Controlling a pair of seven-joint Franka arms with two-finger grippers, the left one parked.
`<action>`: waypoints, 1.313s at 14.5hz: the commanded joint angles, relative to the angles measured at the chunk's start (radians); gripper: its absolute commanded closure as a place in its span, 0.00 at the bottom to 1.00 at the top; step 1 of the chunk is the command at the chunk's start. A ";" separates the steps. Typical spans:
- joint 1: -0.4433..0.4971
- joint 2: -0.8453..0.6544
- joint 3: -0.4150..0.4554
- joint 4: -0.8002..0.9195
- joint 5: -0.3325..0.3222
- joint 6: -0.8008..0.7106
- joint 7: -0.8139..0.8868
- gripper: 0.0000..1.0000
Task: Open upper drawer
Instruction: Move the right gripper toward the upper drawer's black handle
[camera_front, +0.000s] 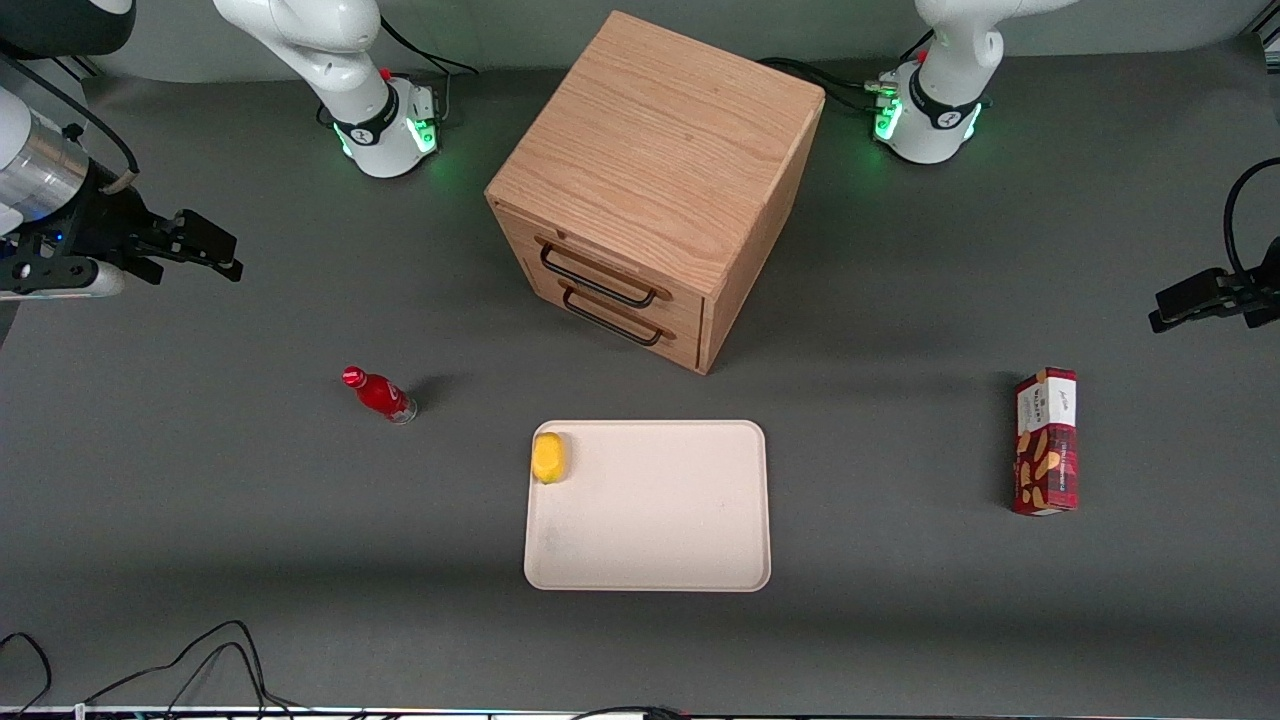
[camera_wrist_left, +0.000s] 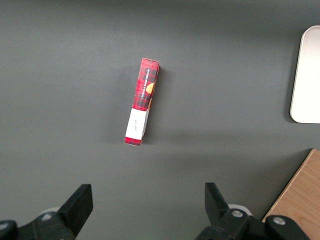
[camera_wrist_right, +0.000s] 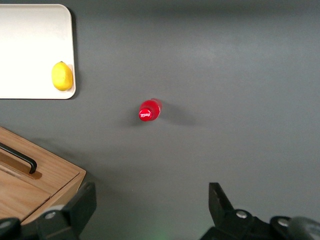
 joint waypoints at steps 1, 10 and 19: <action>-0.013 -0.015 0.008 -0.002 -0.013 0.007 -0.008 0.00; 0.012 0.089 0.149 0.070 0.021 0.056 -0.010 0.00; 0.021 0.240 0.325 0.094 0.019 0.185 0.007 0.00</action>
